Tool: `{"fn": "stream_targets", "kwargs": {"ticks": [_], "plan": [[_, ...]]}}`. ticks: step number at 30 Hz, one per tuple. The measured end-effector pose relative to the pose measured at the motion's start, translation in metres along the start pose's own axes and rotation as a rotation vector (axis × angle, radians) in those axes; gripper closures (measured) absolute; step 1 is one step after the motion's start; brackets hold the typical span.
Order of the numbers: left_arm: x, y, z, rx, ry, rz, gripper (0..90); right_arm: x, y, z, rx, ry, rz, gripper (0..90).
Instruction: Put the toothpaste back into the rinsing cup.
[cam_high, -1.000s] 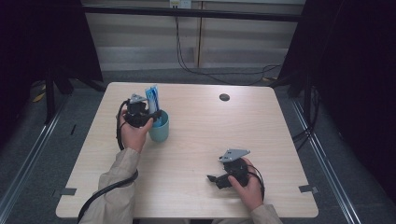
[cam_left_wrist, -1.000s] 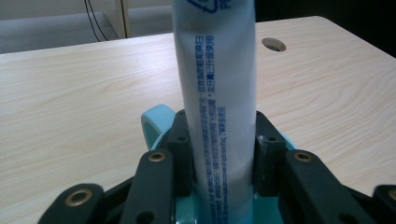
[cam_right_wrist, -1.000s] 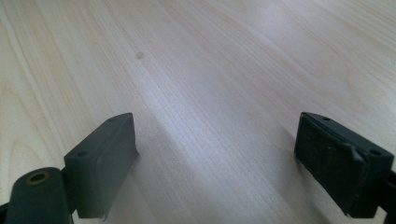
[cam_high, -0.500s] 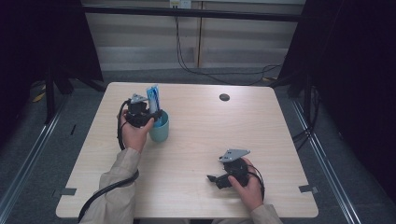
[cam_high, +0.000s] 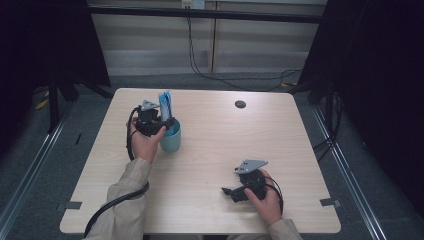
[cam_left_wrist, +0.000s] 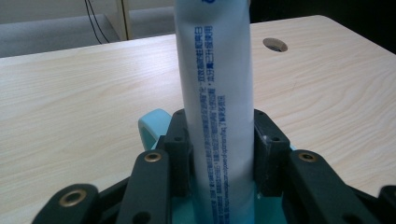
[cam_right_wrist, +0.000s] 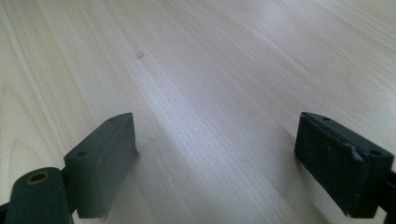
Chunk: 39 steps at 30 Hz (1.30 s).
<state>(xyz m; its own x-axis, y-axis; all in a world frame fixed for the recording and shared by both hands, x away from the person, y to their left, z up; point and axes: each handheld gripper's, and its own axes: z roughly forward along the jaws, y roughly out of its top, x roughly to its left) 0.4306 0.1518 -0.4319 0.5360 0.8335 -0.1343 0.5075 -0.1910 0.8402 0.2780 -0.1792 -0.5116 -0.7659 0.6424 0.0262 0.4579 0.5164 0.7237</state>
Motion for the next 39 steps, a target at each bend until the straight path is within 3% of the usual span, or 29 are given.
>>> {"fn": "stream_targets", "kwargs": {"ticks": [19,39], "plan": [[-0.0010,0.0001,0.0019,0.010,0.007,-0.003,61.3,0.0002,0.0000,-0.0001,0.001,0.003,0.000,12.4],[-0.0023,0.0055,-0.0068,0.016,0.017,0.005,35.8,0.0003,0.0000,-0.0001,0.001,0.003,0.000,12.4]]}}
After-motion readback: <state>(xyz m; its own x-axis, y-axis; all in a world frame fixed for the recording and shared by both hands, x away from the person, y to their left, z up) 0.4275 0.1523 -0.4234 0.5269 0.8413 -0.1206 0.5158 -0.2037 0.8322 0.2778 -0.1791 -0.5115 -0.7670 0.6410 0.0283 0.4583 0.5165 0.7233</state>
